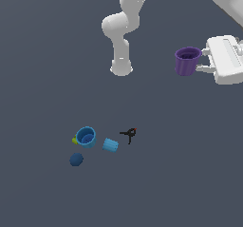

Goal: Pick up a designated object from a clutter of objects.

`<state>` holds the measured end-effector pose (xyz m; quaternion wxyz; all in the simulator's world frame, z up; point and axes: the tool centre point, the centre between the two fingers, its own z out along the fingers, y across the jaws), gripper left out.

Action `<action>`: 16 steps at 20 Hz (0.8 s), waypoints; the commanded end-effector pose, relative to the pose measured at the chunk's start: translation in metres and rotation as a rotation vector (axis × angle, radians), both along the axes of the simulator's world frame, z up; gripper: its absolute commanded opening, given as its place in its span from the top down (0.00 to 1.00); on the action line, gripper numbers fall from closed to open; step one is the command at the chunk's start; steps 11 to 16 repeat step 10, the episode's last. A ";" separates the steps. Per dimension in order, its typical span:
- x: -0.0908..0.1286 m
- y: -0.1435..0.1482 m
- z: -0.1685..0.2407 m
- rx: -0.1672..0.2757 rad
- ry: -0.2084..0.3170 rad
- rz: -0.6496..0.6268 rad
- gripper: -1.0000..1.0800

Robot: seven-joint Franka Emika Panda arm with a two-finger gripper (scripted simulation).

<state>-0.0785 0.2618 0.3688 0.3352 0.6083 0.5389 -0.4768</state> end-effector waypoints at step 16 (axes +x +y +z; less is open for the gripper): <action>0.001 0.011 0.017 -0.003 -0.001 0.000 1.00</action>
